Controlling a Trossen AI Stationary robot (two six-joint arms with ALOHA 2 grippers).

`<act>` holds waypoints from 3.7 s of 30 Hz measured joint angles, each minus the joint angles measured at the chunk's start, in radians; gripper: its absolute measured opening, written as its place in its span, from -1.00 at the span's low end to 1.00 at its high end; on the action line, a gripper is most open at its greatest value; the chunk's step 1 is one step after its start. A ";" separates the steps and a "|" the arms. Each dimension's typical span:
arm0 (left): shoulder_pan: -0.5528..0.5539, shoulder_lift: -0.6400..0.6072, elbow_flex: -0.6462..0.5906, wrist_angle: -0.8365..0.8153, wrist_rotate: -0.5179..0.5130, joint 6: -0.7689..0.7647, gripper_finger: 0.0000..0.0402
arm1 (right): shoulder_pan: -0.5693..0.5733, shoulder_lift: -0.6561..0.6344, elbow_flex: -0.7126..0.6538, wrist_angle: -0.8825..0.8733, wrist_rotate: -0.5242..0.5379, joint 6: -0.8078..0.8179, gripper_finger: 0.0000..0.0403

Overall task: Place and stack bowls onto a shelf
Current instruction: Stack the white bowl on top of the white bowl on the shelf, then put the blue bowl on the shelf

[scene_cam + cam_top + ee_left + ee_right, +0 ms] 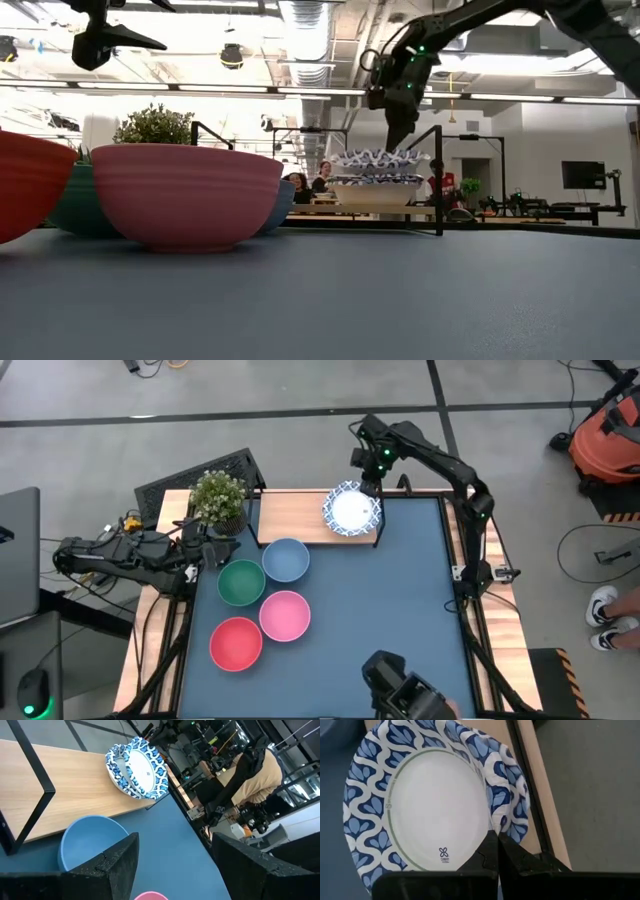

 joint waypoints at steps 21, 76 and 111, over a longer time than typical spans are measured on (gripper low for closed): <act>0.000 0.000 0.000 0.002 -0.027 0.002 0.17 | 0.000 0.017 0.007 0.108 0.178 -0.050 -0.01; 0.000 0.000 0.000 -0.057 0.011 0.011 0.17 | 0.528 0.399 0.274 0.236 0.129 0.409 -0.54; 0.000 0.000 0.000 -0.072 0.009 0.004 0.17 | 0.406 0.298 0.349 0.229 0.125 0.443 -0.92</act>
